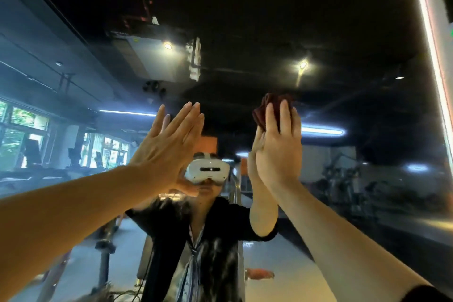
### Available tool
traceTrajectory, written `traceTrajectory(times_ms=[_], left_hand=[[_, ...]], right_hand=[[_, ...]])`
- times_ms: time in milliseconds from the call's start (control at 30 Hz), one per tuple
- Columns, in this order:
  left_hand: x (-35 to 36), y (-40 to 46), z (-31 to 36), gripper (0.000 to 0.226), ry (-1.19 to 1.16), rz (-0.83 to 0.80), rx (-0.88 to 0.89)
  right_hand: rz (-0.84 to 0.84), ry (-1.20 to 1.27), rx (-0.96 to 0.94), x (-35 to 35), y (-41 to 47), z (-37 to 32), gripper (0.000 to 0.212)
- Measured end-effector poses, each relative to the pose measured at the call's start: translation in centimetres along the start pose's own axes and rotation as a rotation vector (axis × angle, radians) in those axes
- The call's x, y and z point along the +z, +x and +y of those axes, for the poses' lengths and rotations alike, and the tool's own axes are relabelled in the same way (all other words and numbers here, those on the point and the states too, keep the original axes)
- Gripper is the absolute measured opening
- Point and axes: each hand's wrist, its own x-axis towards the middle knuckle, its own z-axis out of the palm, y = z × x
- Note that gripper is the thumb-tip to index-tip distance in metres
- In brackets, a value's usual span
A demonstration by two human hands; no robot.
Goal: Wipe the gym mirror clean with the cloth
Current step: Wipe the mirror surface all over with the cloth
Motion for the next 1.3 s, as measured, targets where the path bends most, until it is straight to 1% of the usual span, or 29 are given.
traceTrajectory(times_ms=[33,67,133,167,200,233,267,333,367,400,433,533,600,633,667,700,767,800,833,867,900,967,1000,1067,1133,1200,1233,1267,1300], left_hand=[[-0.1,0.2,0.2,0.148,0.030,-0.028,-0.002],[-0.2,0.4,0.3,0.148,0.071,-0.063,-0.003],[-0.3,0.6,0.5,0.144,0.111,-0.088,0.006],[-0.5,0.7,0.5,0.141,0.115,-0.087,0.009],[-0.5,0.7,0.5,0.138,0.126,-0.099,0.011],[-0.8,0.7,0.6,0.137,0.137,-0.120,0.003],[-1.0,0.6,0.7,0.138,0.156,-0.150,-0.006],[-1.6,0.6,1.1,0.143,0.187,-0.193,-0.007],[-1.7,0.6,1.2,0.145,0.197,-0.205,-0.005],[-1.9,0.6,1.3,0.146,0.197,-0.205,-0.007],[-2.0,0.5,1.4,0.147,0.196,-0.205,-0.014],[-2.7,0.2,1.9,0.144,0.222,-0.199,-0.022],[-3.4,0.2,2.6,0.141,0.225,-0.169,0.004],[-3.8,0.2,3.0,0.139,0.213,-0.145,0.032],[-4.1,0.2,3.4,0.134,0.197,-0.110,0.074],[-4.4,0.3,3.9,0.129,0.176,-0.058,0.130],[-4.2,0.3,4.5,0.125,0.178,0.073,0.205],[-3.7,0.4,4.7,0.125,0.129,0.138,0.217],[-2.9,0.5,4.9,0.126,0.078,0.184,0.225],[-2.2,0.6,5.3,0.127,0.062,0.183,0.214],[-1.6,0.6,5.7,0.129,0.057,0.172,0.204],[-0.7,0.5,6.4,0.137,0.042,0.153,0.182],[-0.4,0.5,6.8,0.140,0.041,0.145,0.167],[0.1,0.4,7.3,0.139,0.037,0.129,0.144],[0.4,0.2,7.6,0.133,0.022,0.129,0.134],[0.6,0.1,7.6,0.136,0.020,0.114,0.121],[0.7,0.1,7.5,0.137,0.016,0.119,0.119],[0.8,0.1,7.5,0.137,0.010,0.125,0.120],[0.9,-0.1,7.6,0.136,0.003,0.130,0.119]], right_hand=[[-0.014,0.005,-0.098,0.1,-1.2,-0.9,0.054],[-0.038,0.012,-0.267,0.1,-2.7,-1.5,0.057],[-0.100,-0.023,-0.625,-0.2,-5.2,-1.1,0.054],[-0.130,-0.059,-0.736,-0.4,-5.2,-0.1,0.054],[-0.139,-0.087,-0.772,-0.4,-4.5,1.3,0.056],[-0.126,-0.098,-0.711,-0.4,-3.4,2.6,0.059],[-0.102,-0.081,-0.568,-0.4,-2.2,3.6,0.059],[-0.042,-0.003,-0.199,-0.9,0.1,4.4,0.052],[-0.025,0.030,-0.087,-1.0,0.5,3.8,0.051],[-0.013,0.040,-0.068,-1.0,0.2,3.1,0.051],[-0.011,0.042,-0.131,-0.8,-0.8,2.5,0.053],[-0.097,0.047,-0.553,-0.6,-6.3,1.4,0.053],[-0.182,0.010,-0.807,-1.5,-8.3,2.1,0.055],[-0.178,-0.009,-0.890,-1.9,-7.9,3.0,0.055],[-0.144,-0.020,-0.897,-2.1,-6.8,4.1,0.052],[-0.099,-0.015,-0.801,-2.3,-5.2,5.2,0.050],[-0.032,0.032,-0.400,-2.7,-0.8,7.5,0.049],[-0.025,0.040,-0.200,-3.0,1.5,8.5,0.050],[-0.037,0.047,-0.056,-3.0,3.3,9.2,0.053],[-0.048,0.052,0.017,-2.7,4.4,9.4,0.055],[-0.044,0.054,0.031,-2.4,4.9,9.0,0.054],[-0.018,0.046,-0.081,-1.3,3.7,8.0,0.050],[-0.032,0.039,-0.185,-1.1,2.0,7.4,0.053],[-0.111,0.033,-0.467,-1.3,-2.7,6.3,0.061],[-0.232,0.035,-0.776,-2.0,-7.4,6.2,0.061],[-0.328,-0.052,-1.016,-2.8,-8.7,7.4,0.061],[-0.299,-0.084,-1.054,-2.8,-7.6,8.1,0.063],[-0.251,-0.095,-0.987,-2.7,-6.1,8.5,0.065],[-0.206,-0.058,-0.814,-2.7,-4.3,8.6,0.067]])
